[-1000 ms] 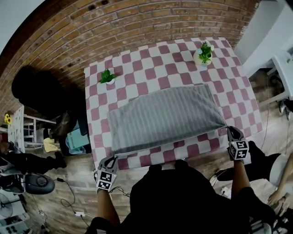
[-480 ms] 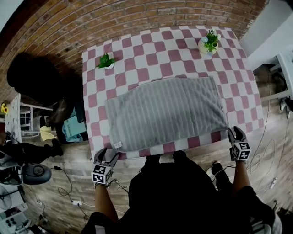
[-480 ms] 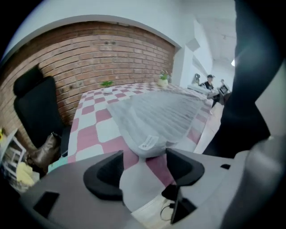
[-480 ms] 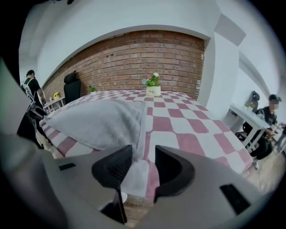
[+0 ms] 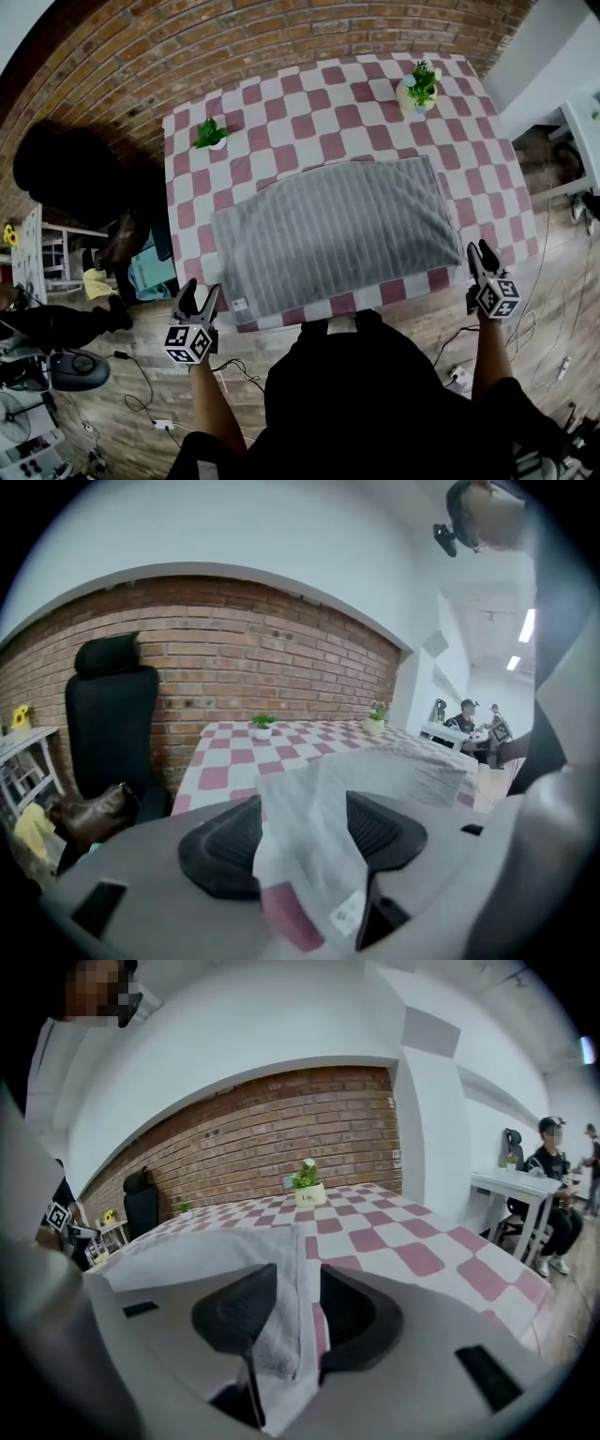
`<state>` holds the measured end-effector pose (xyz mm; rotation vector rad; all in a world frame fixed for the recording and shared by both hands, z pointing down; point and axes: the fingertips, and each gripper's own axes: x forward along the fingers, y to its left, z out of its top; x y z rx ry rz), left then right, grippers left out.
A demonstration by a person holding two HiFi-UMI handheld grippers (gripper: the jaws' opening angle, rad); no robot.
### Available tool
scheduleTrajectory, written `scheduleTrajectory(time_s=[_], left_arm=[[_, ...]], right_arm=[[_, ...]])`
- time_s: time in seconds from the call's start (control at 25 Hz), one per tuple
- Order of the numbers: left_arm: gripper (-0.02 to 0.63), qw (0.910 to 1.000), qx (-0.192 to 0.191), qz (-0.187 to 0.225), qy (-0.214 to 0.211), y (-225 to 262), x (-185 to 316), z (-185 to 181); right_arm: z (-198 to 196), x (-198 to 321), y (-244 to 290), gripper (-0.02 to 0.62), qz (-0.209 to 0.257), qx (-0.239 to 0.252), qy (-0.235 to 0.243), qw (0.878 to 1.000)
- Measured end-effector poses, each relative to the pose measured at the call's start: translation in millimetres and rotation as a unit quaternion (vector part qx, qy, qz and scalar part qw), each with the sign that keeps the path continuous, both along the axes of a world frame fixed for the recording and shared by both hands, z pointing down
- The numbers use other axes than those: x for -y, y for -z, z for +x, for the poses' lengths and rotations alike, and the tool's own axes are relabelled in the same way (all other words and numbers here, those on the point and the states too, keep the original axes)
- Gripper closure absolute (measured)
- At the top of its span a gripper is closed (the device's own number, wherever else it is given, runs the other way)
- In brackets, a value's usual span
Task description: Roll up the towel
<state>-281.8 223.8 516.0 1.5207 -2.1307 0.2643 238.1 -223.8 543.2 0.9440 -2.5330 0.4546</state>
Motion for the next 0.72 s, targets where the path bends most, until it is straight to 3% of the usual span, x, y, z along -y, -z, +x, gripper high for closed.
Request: scheduleTrajectory(time_s=[0.16,0.32,0.48,0.72], left_arm=[[0.327,0.9943,0.036,0.029,-0.096,26.1,99.5,14.4],[0.345,0.9777,0.053,0.051,-0.197,46.1,214.1,44.0],[0.351,0.9544,0.049,0.037,-0.292,38.3,311.3,96.2],[0.368,0.9116,0.074,0.015,-0.404,25.9,424.7,177.3]], right_arm=[[-0.1,-13.1,-9.2,0.453,-0.008,-0.015,-0.006,1.000],[8.6,-29.4,-21.7,0.453,-0.023,-0.034,-0.023,0.999],[17.2,-40.0,-35.8,0.454,-0.046,-0.039,-0.046,0.997],[23.6,-52.3,-55.8,0.454,-0.072,-0.024,-0.091,0.993]])
